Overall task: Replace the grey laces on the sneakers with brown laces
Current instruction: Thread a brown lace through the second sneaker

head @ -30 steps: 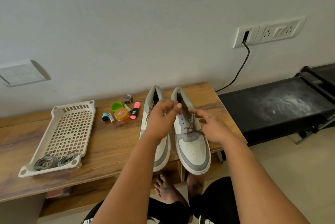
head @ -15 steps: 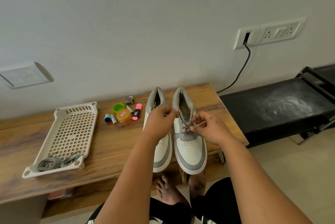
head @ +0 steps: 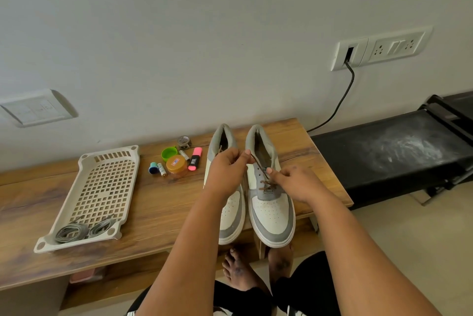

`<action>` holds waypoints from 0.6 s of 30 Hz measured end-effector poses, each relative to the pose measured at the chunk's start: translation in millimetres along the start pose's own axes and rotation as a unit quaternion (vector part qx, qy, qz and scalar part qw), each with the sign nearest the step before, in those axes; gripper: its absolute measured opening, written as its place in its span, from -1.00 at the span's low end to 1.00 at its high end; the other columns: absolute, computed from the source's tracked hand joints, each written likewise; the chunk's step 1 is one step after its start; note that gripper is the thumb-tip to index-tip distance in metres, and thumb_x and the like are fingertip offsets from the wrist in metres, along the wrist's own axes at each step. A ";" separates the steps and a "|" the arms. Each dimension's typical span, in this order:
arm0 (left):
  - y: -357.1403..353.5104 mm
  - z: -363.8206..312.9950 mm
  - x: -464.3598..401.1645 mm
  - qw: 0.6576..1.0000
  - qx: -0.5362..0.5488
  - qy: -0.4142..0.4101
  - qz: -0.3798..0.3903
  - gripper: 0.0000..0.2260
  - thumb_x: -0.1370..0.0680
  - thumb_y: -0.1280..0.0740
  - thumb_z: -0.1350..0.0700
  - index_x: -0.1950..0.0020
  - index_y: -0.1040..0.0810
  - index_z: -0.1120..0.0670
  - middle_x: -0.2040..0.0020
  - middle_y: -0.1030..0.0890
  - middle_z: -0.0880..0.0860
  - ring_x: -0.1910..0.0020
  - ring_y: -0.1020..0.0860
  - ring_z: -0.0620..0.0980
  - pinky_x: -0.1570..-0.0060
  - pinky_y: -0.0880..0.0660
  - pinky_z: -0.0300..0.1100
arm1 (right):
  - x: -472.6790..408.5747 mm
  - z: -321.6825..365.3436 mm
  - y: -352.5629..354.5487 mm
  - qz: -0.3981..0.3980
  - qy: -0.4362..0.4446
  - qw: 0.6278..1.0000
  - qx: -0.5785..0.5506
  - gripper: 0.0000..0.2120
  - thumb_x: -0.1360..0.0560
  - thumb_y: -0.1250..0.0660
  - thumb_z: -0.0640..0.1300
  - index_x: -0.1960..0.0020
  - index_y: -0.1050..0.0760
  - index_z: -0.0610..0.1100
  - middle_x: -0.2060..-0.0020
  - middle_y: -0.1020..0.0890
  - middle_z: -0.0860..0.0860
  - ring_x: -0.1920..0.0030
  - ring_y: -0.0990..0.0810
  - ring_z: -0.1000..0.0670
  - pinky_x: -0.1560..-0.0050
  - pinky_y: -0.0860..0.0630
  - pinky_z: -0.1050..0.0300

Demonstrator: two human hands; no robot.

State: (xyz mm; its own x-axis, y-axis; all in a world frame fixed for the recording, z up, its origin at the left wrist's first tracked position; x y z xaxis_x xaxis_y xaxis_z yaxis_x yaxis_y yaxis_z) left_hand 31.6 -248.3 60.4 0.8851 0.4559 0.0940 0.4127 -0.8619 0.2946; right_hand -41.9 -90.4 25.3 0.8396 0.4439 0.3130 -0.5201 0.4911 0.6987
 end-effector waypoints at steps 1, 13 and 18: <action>-0.5 0.1 0.0 1.000 -0.002 0.000 0.001 -0.76 -0.64 -0.27 -0.01 0.10 -0.63 0.08 0.03 -0.62 0.31 0.19 -0.49 0.04 0.12 -0.47 -0.09 | 0.7 2.2 3.7 -0.021 0.003 1.000 -0.022 -0.44 -0.56 -0.18 0.29 0.06 -0.60 -0.21 0.15 -0.65 -0.08 0.15 -0.58 -0.03 0.18 -0.44 0.09; -23.9 -15.5 10.5 0.912 -0.378 -0.135 -0.084 -0.72 -0.66 -0.16 -0.02 -0.34 -0.48 -0.04 -0.28 -0.52 -0.04 -0.31 -0.36 0.03 -0.20 -0.32 -0.02 | 27.6 36.5 60.1 -0.123 0.098 0.818 -0.553 -0.80 -0.62 -0.20 -0.04 0.12 -0.54 0.00 0.15 -0.61 0.10 0.02 -0.55 0.07 0.00 -0.46 0.07; -55.2 -25.9 14.4 0.976 -0.138 -0.149 0.079 -0.75 -0.67 -0.15 -0.04 -0.27 -0.53 -0.08 -0.08 -0.60 -0.01 -0.14 -0.42 0.01 -0.13 -0.41 -0.02 | 27.2 36.1 58.9 -0.124 0.116 0.836 -0.522 -0.78 -0.64 -0.17 -0.02 0.09 -0.52 -0.05 0.26 -0.56 0.11 0.22 -0.55 0.15 0.17 -0.53 0.19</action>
State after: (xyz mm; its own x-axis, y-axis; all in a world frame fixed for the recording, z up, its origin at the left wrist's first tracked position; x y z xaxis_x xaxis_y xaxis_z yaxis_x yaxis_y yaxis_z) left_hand 16.0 -188.5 70.1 0.9731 0.2023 -0.1100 0.2292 -0.8048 0.5476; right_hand -44.0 -76.4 98.2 0.9523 0.3043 0.0245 -0.2882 0.9224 -0.2570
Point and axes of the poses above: each hand's wrist, its own x-axis away from the middle knuckle, its own y-axis out of the back of the hand, z = x × y, the point moved 6 cm from there along -x, towards the middle knuckle
